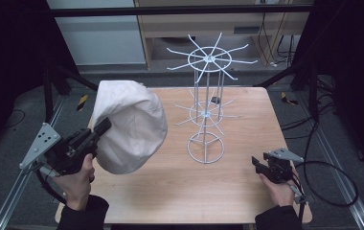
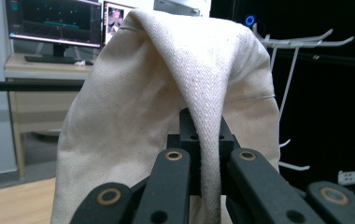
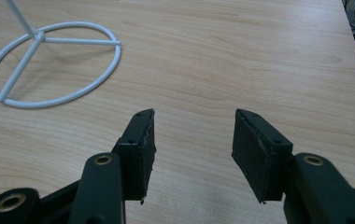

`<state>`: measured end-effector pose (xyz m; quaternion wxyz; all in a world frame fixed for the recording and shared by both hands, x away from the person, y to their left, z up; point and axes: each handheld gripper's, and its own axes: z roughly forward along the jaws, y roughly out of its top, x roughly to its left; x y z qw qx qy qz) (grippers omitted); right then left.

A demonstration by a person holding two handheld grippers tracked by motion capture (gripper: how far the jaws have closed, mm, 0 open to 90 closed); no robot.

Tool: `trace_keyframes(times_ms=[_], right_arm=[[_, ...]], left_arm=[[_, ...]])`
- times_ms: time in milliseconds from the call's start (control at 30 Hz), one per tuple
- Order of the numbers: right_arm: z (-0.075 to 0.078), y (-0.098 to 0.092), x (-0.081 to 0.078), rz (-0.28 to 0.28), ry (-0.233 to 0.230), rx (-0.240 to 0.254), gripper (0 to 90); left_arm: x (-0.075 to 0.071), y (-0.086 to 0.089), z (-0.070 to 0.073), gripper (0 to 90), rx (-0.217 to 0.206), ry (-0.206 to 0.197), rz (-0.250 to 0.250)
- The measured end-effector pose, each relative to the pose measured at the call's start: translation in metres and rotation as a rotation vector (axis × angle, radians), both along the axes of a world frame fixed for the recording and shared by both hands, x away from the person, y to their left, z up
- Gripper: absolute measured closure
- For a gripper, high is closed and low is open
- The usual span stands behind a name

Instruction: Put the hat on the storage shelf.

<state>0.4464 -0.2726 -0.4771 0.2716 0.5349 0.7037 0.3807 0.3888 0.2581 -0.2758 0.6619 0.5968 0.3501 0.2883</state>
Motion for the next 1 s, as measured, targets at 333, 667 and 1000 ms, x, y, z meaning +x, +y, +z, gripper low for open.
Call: trace_keyframes(times_ms=[333, 667, 1000], right_arm=[[-0.001, 0.000, 0.001, 0.003, -0.003, -0.007, 48.4], [-0.001, -0.001, 0.001, 0.002, -0.001, -0.007, 48.2], [-0.002, 0.000, 0.001, 0.002, -0.001, -0.007, 48.1]], left_arm=[[0.006, -0.012, 0.021, 88.3, -0.072, -0.073, -0.038], [0.009, -0.017, 0.042, 88.3, -0.121, -0.129, -0.043], [0.018, -0.030, 0.059, 88.2, -0.146, -0.148, -0.054]])
